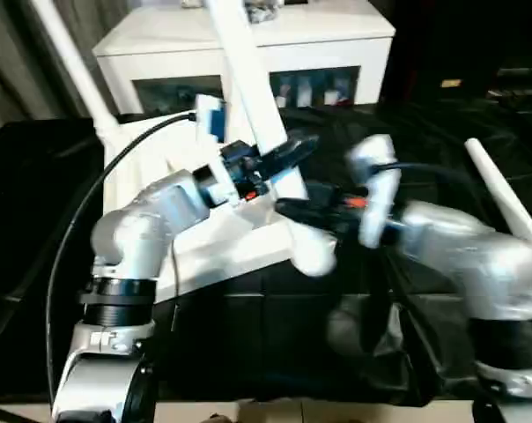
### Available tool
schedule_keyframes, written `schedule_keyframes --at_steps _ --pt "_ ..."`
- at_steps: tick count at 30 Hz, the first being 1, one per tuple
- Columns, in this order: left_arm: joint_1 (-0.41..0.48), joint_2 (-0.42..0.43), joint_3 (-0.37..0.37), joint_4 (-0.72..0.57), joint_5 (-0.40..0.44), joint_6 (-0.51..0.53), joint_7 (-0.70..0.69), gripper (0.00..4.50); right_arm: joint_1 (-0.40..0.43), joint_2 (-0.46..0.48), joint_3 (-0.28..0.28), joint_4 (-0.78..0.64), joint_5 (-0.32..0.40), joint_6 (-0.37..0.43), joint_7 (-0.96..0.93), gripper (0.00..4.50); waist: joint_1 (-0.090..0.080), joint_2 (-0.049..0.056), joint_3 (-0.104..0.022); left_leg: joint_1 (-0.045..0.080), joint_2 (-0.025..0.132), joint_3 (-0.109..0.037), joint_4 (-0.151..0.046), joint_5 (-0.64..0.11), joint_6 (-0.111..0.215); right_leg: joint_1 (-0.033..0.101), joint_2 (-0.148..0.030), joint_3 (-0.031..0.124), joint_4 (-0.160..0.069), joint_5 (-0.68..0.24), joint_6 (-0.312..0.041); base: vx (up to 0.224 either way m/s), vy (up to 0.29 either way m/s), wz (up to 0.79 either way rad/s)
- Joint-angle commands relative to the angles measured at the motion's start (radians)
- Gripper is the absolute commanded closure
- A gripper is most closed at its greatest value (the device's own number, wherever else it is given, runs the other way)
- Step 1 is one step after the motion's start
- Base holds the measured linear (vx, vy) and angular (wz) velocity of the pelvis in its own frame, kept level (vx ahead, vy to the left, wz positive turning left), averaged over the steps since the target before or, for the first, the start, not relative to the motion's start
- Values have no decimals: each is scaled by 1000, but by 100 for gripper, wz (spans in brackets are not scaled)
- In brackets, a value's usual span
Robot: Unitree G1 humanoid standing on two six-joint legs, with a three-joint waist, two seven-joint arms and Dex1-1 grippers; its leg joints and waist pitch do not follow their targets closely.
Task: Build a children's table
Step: Pick table leg
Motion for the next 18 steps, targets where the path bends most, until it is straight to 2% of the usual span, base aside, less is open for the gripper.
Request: schedule_keyframes --at_steps 1,4,6,8,10,11,12,14,15,18 --pt "-35 7 -17 -9 52 -34 44 267 -16 17 29 52 -69 -33 -59 155 -2 -16 -77 15 47 -22 -83 -219 -25 46 -47 36 -69 -276 -170 0 0 0" --pt "-47 -9 -27 -9 93 -42 113 267 -24 55 48 97 -91 -41 -102 155 -4 -15 -80 16 45 -20 -79 -195 -7 48 -45 35 -62 -217 -208 0 0 0" --pt "-53 -31 -31 2 127 -56 179 267 -32 98 63 146 -120 -59 -144 155 -6 -13 -79 13 46 -20 -79 -194 0 49 -44 35 -61 -203 -216 0 0 0" --pt "-53 -42 -34 10 147 -67 211 267 -41 127 65 184 -137 -69 -179 155 -10 -15 -80 11 45 -21 -78 -202 -2 51 -45 34 -61 -207 -218 0 0 0" --pt "-52 -51 -36 21 168 -82 237 267 -54 168 50 232 -146 -84 -222 190 -12 -13 -80 12 44 -20 -79 -211 0 50 -47 33 -64 -226 -216 0 0 0" --pt "-52 -52 -35 21 170 -83 240 267 -57 176 45 239 -145 -89 -227 190 -12 -16 -79 12 44 -20 -79 -214 1 50 -46 34 -64 -231 -214 0 0 0" --pt "-52 -53 -34 22 173 -84 242 267 -65 196 31 255 -136 -97 -230 202 -13 -13 -79 12 45 -21 -80 -222 -1 50 -46 33 -64 -239 -210 0 0 0" --pt "-52 -51 -34 21 172 -83 238 267 -68 202 28 260 -132 -102 -225 202 -13 -13 -79 14 47 -22 -81 -222 -3 49 -45 34 -62 -228 -209 0 0 0" --pt "-52 -47 -34 23 179 -87 238 267 -71 206 29 262 -134 -114 -220 232 -13 -13 -79 14 47 -21 -81 -224 -4 48 -45 34 -62 -222 -209 0 0 0" --pt "-54 -46 -27 32 177 -90 244 267 -68 207 31 260 -136 -121 -203 243 -12 -14 -79 13 47 -21 -81 -217 1 49 -46 35 -60 -209 -213 0 0 0"
